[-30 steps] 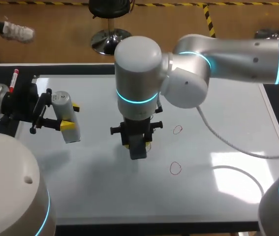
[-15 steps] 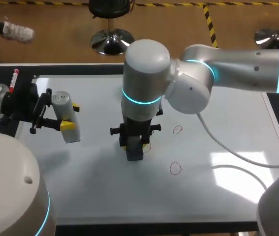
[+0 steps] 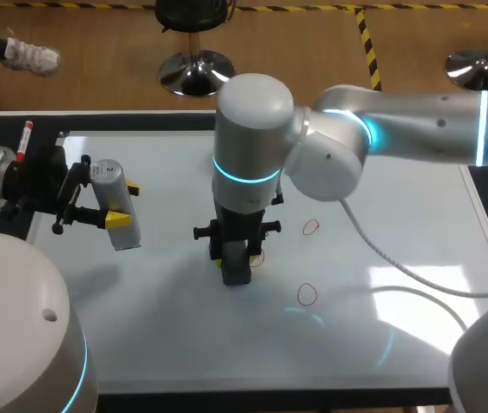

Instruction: Pick up the inspection probe, press it on each red-marked spot on the whiteboard one by one, put down the probe, pick up the eraser, and wipe off all the red marks.

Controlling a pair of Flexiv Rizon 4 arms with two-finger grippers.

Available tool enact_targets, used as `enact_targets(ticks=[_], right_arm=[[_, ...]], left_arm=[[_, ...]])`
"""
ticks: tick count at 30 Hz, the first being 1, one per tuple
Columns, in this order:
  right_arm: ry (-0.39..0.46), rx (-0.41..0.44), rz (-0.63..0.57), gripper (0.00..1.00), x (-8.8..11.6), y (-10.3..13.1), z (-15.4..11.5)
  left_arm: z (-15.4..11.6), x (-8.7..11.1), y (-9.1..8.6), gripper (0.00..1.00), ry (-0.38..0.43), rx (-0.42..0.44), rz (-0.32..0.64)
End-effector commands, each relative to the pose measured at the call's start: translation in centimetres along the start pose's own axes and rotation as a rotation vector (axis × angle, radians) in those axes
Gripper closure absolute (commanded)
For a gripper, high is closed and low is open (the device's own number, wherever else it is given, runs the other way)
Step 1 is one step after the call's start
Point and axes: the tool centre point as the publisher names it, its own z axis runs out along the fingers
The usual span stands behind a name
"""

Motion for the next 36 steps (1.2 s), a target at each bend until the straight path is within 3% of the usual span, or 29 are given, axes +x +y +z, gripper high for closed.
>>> enact_targets(ticks=[1, 27, 36], right_arm=[[-0.004, 0.004, 0.010, 1.00, -1.2, 0.3, 1.7], [-0.087, 0.003, 0.138, 1.00, -8.1, 1.4, 2.4], [-0.092, -0.044, 0.150, 1.00, -8.5, 1.2, -1.0]], left_arm=[[0.0, 0.0, 0.0, 1.00, -0.001, 0.001, 0.003], [0.0, 0.0, 0.0, 1.00, -0.001, 0.001, 0.003], [0.0, 0.0, 0.0, 1.00, -0.001, 0.001, 0.003]])
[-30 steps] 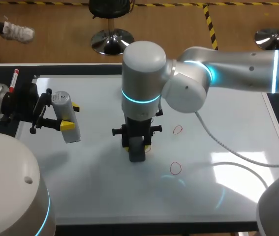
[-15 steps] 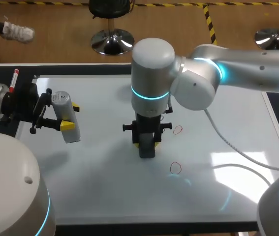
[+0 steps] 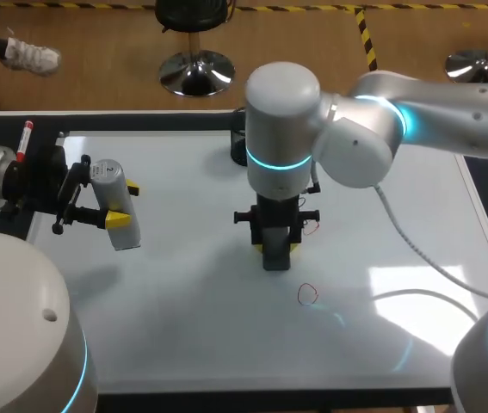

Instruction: Pick up the inspection probe, press it on each red-marked spot on the whiteboard one by one, put down the probe, pick up the eraser, and wipe off all the red marks.

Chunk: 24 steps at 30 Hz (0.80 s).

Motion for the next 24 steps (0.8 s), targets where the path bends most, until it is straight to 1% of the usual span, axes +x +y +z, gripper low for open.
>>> enact_targets(ticks=[1, 6, 10, 24], right_arm=[[0.013, -0.032, -0.003, 1.00, -0.5, -0.7, -0.7], [0.018, -0.055, -0.020, 1.00, 0.5, -1.1, -2.0], [0.029, -0.058, -0.033, 1.00, 1.5, -1.4, -2.3], [0.052, -0.034, -0.099, 1.00, 5.6, -2.1, -1.4]], left_arm=[[0.0, 0.0, 0.0, 1.00, -0.001, 0.001, 0.003], [0.0, 0.0, 0.0, 1.00, -0.001, 0.001, 0.003], [0.0, 0.0, 0.0, 1.00, -0.001, 0.001, 0.003], [0.0, 0.0, 0.0, 1.00, -0.001, 0.001, 0.003]])
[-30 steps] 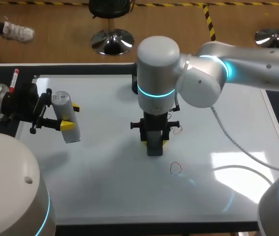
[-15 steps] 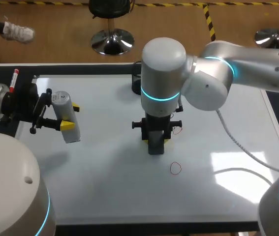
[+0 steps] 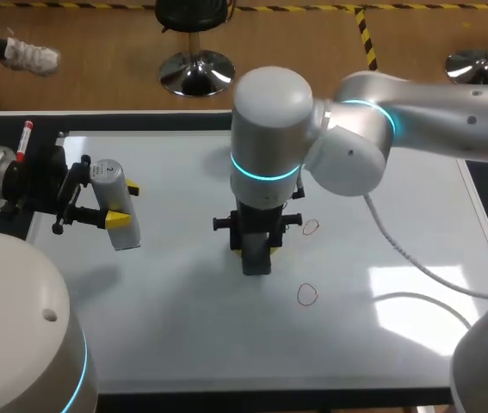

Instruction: Pick up the inspection probe, press it on each red-marked spot on the whiteboard one by one, put down the probe, pick up the eraser, and wipe off all the red marks.

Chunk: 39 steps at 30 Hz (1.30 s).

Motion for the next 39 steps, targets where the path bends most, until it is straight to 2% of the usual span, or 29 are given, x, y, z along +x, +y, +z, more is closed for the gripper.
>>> enact_targets(ticks=[1, 7, 13, 39], right_arm=[[-0.008, 0.015, -0.012, 1.00, 1.6, 0.3, 1.1], [0.003, 0.027, -0.033, 1.00, 2.7, 0.1, 1.9], [0.007, 0.036, -0.038, 1.00, 2.5, -0.2, 2.5], [-0.028, 0.040, 0.042, 1.00, -3.9, -0.1, 2.9]], left_arm=[[0.0, 0.0, 0.0, 1.00, -0.001, 0.001, 0.003], [0.0, 0.0, 0.0, 1.00, -0.001, 0.001, 0.003], [0.0, 0.0, 0.0, 1.00, -0.001, 0.001, 0.003], [0.0, 0.0, 0.0, 1.00, -0.001, 0.001, 0.003]])
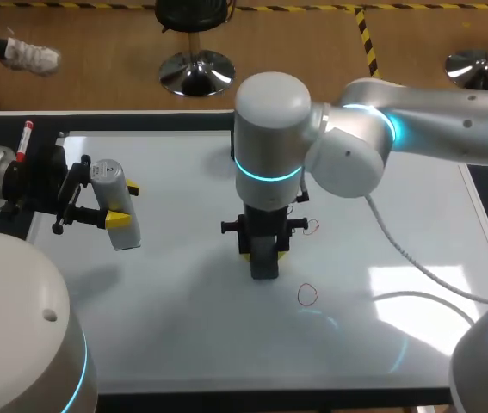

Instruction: Pick up the inspection probe, press it on each red-marked spot on the whiteboard one by one, put down the probe, pick up the eraser, and wipe off all the red marks.

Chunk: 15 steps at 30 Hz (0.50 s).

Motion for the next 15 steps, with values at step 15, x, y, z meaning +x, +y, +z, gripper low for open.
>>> enact_targets(ticks=[15], right_arm=[[0.012, -0.041, -0.009, 1.00, -3.3, -0.6, -3.9]], left_arm=[[0.0, 0.0, 0.0, 1.00, -0.001, 0.001, 0.003]])
